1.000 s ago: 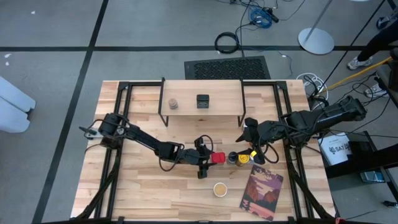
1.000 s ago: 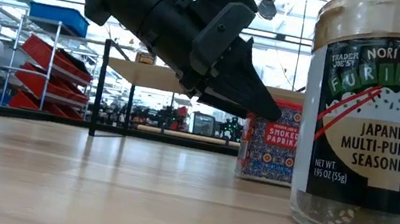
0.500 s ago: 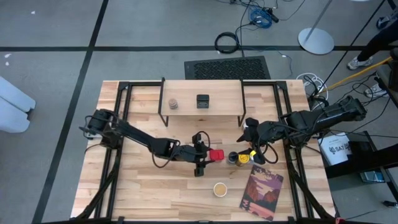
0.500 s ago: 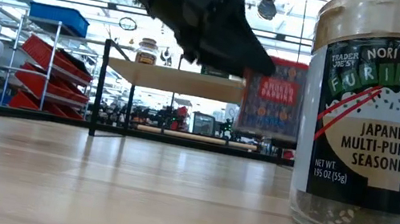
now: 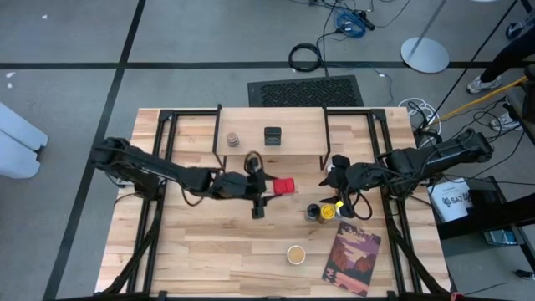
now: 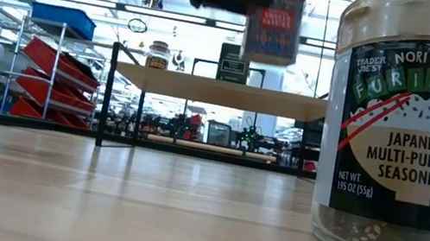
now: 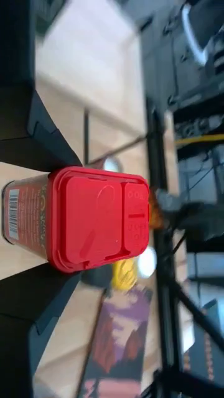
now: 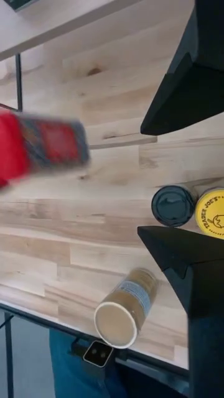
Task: Shelf spices
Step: Put the red can of spices on the shelf
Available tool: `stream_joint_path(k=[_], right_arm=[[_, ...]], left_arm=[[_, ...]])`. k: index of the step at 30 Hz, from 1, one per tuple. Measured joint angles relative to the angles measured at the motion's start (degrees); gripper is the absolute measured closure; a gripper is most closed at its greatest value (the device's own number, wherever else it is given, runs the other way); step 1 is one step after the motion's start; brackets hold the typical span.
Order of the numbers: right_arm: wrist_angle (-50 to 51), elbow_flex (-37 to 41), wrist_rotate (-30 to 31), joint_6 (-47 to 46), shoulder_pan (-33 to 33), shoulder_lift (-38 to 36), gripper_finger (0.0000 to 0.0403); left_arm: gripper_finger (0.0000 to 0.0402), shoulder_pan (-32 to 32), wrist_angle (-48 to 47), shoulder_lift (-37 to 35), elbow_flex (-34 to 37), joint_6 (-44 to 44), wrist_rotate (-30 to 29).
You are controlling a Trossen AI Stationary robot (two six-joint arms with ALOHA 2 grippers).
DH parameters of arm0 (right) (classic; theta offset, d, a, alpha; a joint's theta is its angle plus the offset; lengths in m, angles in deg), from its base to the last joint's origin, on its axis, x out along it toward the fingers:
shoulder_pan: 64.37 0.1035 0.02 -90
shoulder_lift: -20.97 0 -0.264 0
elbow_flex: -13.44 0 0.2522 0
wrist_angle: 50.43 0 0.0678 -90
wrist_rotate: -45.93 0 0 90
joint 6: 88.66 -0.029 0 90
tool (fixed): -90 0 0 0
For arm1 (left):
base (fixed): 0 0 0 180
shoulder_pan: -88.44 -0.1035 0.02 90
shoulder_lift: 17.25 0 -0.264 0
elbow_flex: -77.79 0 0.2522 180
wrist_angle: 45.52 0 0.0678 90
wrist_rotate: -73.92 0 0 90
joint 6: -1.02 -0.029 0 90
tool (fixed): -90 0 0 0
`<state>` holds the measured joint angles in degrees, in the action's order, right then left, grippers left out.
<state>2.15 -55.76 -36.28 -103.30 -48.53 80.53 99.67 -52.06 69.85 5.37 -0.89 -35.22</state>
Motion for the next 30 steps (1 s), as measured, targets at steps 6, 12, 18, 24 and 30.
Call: stream_joint_path(k=[6,12,18,24,30], right_arm=[[-0.7,0.0,0.0,0.3,0.0,-0.7,0.0163],[-0.7,0.0,0.0,0.5,0.0,-0.8,0.0163],[-0.9,0.0,0.0,0.6,0.0,-0.8,0.0163],[-0.9,0.0,0.0,0.6,0.0,-0.8,0.0163],[-0.9,0.0,-0.1,0.8,0.0,-0.8,0.0163]], left_arm=[[0.0172,-4.1,-4.2,-6.1,0.0,-4.1,-0.5],[0.0172,-8.3,-8.8,-11.7,0.0,-8.1,-0.5],[0.0172,-12.4,-13.8,-17.2,0.0,-9.4,-0.5],[0.0172,-17.1,-19.3,-19.7,0.0,-9.5,1.9],[0.0172,-20.8,-21.0,-19.6,0.0,-10.7,5.3]])
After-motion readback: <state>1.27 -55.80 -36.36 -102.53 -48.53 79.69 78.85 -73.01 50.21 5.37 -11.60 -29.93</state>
